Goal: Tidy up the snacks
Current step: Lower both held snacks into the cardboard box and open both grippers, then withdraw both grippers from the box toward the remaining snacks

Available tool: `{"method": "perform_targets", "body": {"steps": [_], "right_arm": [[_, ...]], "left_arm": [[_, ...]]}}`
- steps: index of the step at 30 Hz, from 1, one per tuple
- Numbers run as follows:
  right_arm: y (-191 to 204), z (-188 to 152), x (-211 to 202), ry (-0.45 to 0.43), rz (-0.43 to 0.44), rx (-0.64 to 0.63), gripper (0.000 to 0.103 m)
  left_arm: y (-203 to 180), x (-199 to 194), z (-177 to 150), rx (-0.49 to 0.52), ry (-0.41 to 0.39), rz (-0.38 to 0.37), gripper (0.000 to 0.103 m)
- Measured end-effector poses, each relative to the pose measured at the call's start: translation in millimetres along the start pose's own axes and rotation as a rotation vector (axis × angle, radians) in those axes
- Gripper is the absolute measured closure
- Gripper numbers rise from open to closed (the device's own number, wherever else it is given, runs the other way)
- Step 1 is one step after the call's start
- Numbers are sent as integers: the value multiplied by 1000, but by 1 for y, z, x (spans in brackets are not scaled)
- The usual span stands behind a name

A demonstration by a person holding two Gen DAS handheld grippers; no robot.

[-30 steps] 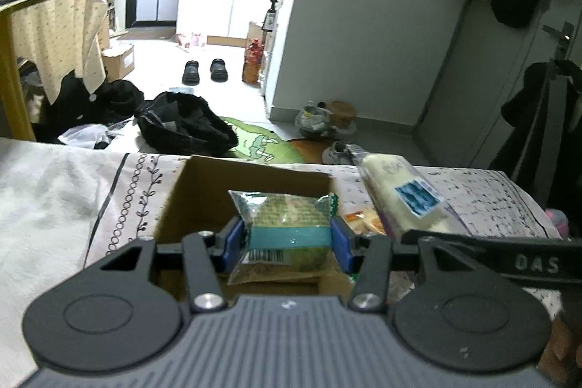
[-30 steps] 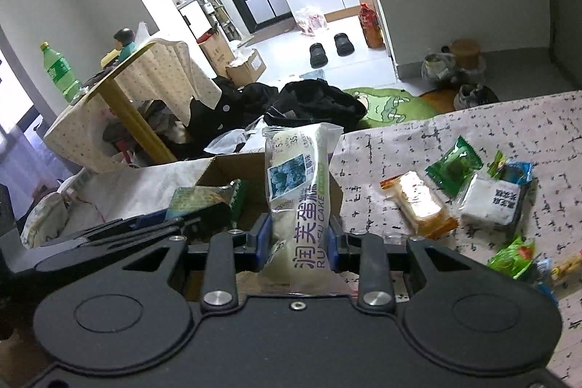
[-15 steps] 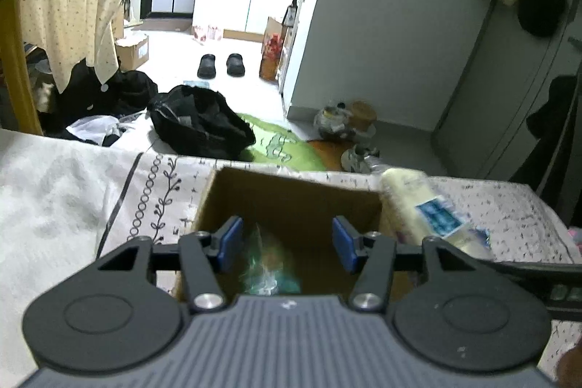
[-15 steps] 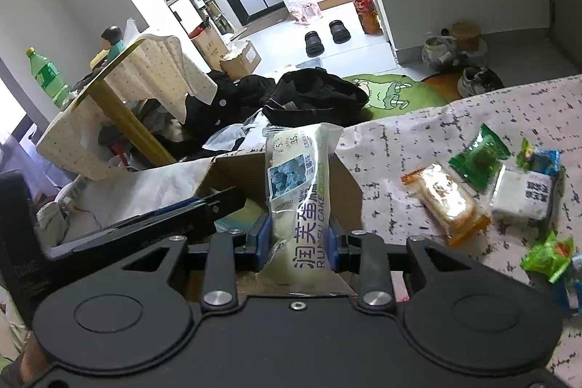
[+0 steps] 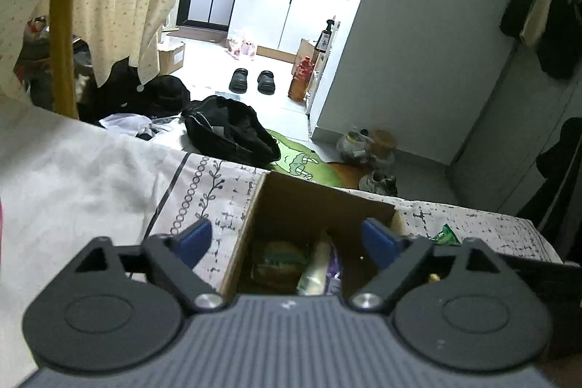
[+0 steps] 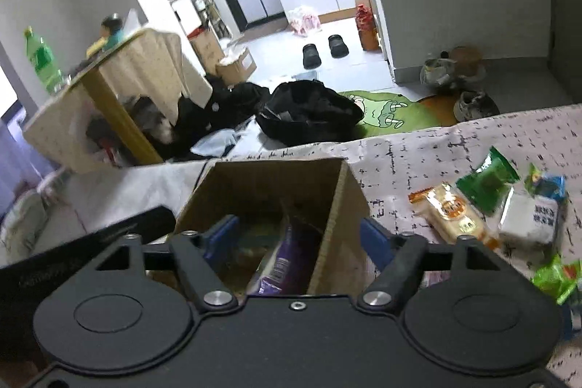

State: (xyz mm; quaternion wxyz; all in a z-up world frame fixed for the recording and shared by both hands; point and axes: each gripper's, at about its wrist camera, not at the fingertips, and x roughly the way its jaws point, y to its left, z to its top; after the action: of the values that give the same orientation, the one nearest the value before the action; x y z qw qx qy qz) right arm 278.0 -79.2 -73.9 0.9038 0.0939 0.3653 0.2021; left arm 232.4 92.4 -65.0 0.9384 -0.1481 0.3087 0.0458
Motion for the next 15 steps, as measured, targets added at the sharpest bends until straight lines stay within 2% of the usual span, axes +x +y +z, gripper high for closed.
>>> {"method": "perform_targets", "body": {"steps": [5,7,9,15], "right_arm": [[-11,-6,-20,-15,-25,-1,14],[-19,-8,-29,-16,-23,11,6],[-26,-10,-39,-25,-24,5,0],[-45,-16,-68,-54,-51,-35,0]], "left_arm": [[-12,-12,-4,-4,-11,-21,10],[-18,-18,-6,-11,-33,-19,2],[-22,-26,-10,-20,-56,-18,0],[-32,-40,-21,-41,-69,-33,0]]}}
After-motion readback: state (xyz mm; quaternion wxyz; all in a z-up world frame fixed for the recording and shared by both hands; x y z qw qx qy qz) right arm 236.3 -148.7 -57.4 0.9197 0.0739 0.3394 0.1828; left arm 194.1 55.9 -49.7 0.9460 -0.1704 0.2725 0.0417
